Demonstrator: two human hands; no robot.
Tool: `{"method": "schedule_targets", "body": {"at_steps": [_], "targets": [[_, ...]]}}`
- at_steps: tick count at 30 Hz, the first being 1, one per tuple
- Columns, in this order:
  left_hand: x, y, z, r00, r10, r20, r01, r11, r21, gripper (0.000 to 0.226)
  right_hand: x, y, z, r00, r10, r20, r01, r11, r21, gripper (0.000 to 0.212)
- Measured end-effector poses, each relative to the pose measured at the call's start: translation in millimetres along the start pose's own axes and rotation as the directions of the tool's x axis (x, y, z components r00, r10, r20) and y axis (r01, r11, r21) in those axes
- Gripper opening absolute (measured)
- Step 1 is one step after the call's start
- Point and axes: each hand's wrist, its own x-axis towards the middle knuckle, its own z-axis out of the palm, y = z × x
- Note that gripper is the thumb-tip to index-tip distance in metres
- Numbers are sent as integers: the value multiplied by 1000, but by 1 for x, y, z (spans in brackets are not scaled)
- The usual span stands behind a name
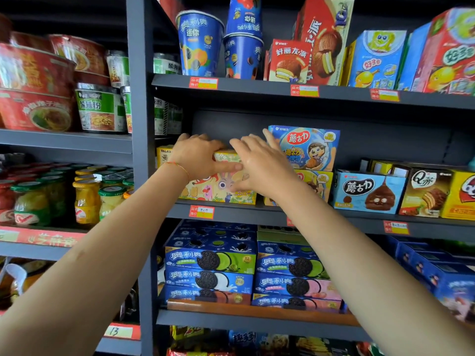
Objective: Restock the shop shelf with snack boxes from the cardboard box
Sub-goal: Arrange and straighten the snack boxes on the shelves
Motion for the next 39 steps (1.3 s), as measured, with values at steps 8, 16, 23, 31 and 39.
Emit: {"method": "schedule_targets", "body": {"at_steps": [8, 16, 23, 31, 39], "targets": [[-13, 53, 9, 889, 17, -459, -147, 958, -248, 67, -94, 66, -3, 609, 661, -438, -296, 702, 648, 26], [6, 102, 10, 930, -35, -365, -108, 925, -364, 74, -115, 111, 22, 702, 702, -124, -522, 625, 580, 48], [18, 107, 16, 955, -109, -275, -18, 906, -422, 70, -106, 120, 28, 831, 555, -40, -476, 747, 463, 71], [21, 110, 20, 943, -122, -308, -25, 901, -432, 61, -97, 104, 42, 835, 547, -61, -495, 794, 351, 67], [22, 105, 24, 935, -95, -343, -54, 915, -400, 61, -94, 101, 44, 828, 556, -67, -500, 788, 359, 76]]}}
